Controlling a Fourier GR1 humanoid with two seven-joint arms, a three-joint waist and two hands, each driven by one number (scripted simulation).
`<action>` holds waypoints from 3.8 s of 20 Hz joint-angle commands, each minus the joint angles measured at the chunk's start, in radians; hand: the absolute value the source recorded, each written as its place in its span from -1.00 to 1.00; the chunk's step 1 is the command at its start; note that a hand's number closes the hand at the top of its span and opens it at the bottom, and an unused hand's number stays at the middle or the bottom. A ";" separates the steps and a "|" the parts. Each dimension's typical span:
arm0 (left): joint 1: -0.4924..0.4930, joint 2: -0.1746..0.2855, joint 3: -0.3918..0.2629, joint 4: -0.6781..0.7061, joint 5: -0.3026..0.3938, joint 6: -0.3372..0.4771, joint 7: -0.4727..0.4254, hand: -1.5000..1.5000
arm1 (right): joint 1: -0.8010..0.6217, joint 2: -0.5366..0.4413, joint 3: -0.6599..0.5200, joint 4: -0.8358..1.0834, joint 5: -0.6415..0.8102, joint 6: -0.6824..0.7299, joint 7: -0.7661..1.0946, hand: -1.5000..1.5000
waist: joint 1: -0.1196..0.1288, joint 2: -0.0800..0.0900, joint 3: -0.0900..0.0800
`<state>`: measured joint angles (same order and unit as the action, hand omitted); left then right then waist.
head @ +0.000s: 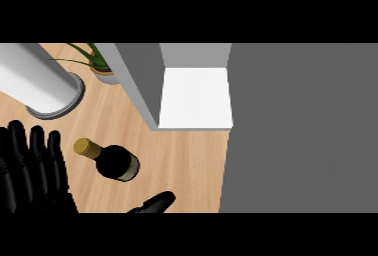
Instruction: Pick up the wine, place it into the cabinet and close the cabinet
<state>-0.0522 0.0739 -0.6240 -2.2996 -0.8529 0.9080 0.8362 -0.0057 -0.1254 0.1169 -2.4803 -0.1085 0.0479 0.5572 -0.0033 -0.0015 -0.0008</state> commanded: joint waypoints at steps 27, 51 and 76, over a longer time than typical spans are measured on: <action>0.308 0.069 0.308 0.311 1.042 -0.113 -0.930 -1.00 | 0.049 0.026 0.004 -0.114 -0.016 0.024 0.034 -1.00 | 0.002 0.000 0.000; 0.233 -0.047 0.480 0.768 1.210 -0.423 -1.265 -1.00 | -0.053 0.028 -0.002 -0.224 -0.035 -0.017 0.220 -1.00 | -0.005 -0.001 0.000; 0.131 -0.074 0.560 1.149 1.316 -0.599 -1.518 -1.00 | -0.081 0.033 -0.046 -0.133 -0.045 0.024 0.163 -1.00 | 0.000 0.001 0.001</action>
<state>0.0938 0.0041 -0.0671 -1.2081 0.4466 0.3324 -0.6385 -0.1011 -0.0832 0.0961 -2.4958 -0.0813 0.0694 0.6733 -0.0043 -0.0011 -0.0004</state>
